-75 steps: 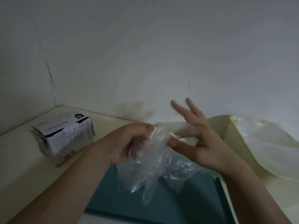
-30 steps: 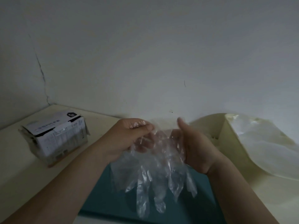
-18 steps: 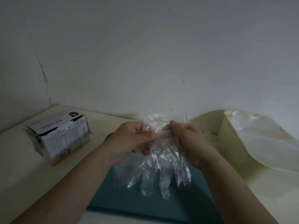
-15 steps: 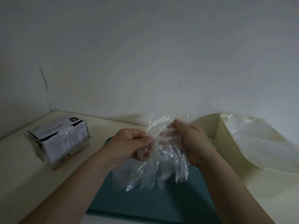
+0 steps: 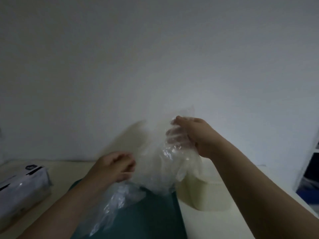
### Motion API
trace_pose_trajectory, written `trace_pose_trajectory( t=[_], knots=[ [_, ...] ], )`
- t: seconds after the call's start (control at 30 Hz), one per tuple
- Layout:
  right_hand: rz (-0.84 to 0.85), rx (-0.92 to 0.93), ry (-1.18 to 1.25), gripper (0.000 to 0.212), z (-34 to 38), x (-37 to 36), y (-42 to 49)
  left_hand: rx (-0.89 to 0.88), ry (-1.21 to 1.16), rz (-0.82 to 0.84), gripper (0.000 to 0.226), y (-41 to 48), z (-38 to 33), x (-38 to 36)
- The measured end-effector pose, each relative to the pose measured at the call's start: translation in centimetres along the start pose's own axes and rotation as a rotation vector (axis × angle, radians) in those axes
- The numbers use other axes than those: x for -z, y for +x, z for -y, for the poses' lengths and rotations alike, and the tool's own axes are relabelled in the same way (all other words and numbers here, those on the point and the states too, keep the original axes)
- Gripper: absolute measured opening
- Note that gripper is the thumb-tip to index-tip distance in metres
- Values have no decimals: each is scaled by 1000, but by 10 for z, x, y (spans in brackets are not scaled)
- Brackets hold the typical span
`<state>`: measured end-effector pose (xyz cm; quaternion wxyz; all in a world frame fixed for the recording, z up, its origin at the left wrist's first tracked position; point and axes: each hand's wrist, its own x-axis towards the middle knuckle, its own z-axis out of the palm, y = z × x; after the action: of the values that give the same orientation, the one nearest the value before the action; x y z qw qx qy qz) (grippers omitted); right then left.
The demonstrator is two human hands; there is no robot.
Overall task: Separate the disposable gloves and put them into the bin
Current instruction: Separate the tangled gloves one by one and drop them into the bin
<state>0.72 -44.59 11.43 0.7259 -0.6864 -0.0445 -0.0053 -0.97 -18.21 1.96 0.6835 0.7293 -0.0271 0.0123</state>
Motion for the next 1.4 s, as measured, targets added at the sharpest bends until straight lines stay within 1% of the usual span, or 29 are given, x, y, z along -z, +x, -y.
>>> trace_pose_trajectory(
  t=[0.07, 0.13, 0.17, 0.23, 0.27, 0.33, 0.37, 0.43, 0.5, 0.57, 0.6, 0.67, 0.7, 0.73, 0.8, 0.83, 0.87, 0.93, 0.97, 1.0, 1.07, 1.13, 1.17, 1.2, 1.23, 1.27, 1.3, 1.37, 1.4],
  knots=[
    [51, -24, -18, 35, 6, 20, -4, -29, -46, 118, 51, 10, -22, -30],
    [67, -49, -73, 36, 9, 39, -5, -20, -58, 245, 68, 21, -43, -61],
    [49, -53, -135, 35, 11, 51, -6, -17, -34, 294, 77, 27, -51, -77],
    [-41, -50, -253, 30, 11, 72, -5, 19, 30, 327, 90, 40, -59, -104],
    [-94, -50, -276, 28, 11, 81, -4, 26, 53, 335, 86, 47, -62, -115],
    [-196, -59, -281, 31, 8, 99, 3, 15, 94, 336, 61, 56, -63, -135],
    [-248, -55, -295, 32, 8, 106, 9, -9, 155, 323, 52, 58, -63, -143],
    [-339, -39, -322, 29, 4, 116, 22, -92, 340, 288, 45, 62, -61, -153],
    [-374, -28, -381, 23, -3, 120, 36, -164, 469, 254, 38, 63, -58, -155],
    [-381, -19, -522, 16, -14, 119, 49, -249, 574, 264, 28, 60, -56, -155],
    [-386, -18, -590, 13, -20, 118, 53, -313, 654, 281, 26, 55, -54, -155],
    [-382, -26, -682, 10, -33, 116, 65, -443, 793, 307, 34, 52, -53, -159],
    [-364, -24, -734, 12, -39, 115, 70, -463, 849, 327, 41, 52, -52, -161],
    [-349, 1, -814, 25, -42, 116, 75, -464, 891, 357, 49, 55, -53, -164],
    [-326, 66, -961, 55, -46, 119, 77, -443, 1024, 441, 61, 61, -52, -173],
    [-320, 104, -995, 63, -44, 121, 75, -414, 1090, 483, 64, 65, -51, -179],
    [-318, 146, -1023, 65, -42, 124, 73, -369, 1138, 517, 65, 70, -52, -187],
    [-321, 228, -1091, 60, -35, 133, 65, -293, 1206, 587, 66, 82, -47, -202],
    [-291, 243, -1127, 57, -31, 137, 58, -289, 1257, 618, 66, 87, -44, -209],
    [-222, 226, -1166, 54, -26, 139, 50, -302, 1328, 652, 64, 90, -42, -215],
    [-23, 88, -1219, 56, -17, 137, 27, -317, 1427, 694, 54, 93, -41, -229],
    [171, -93, -1264, 69, -16, 129, 9, -279, 1497, 762, 39, 87, -44, -242],
    [238, -161, -1292, 73, -17, 124, 3, -280, 1532, 808, 36, 86, -45, -247],
    [287, -214, -1318, 71, -20, 120, 1, -287, 1563, 850, 34, 83, -46, -250],
    [318, -250, -1332, 64, -23, 115, 1, -305, 1580, 875, 32, 81, -45, -252],
    [343, -271, -1339, 57, -28, 110, 3, -317, 1571, 878, 29, 80, -43, -250],
    [353, -275, -1338, 51, -32, 107, 6, -336, 1542, 845, 25, 80, -43, -246],
    [353, -281, -1314, 47, -36, 103, 15, -374, 1412, 717, 13, 79, -43, -229],
    [357, -297, -1307, 49, -39, 102, 19, -396, 1314, 654, 13, 76, -45, -218]
  ],
)
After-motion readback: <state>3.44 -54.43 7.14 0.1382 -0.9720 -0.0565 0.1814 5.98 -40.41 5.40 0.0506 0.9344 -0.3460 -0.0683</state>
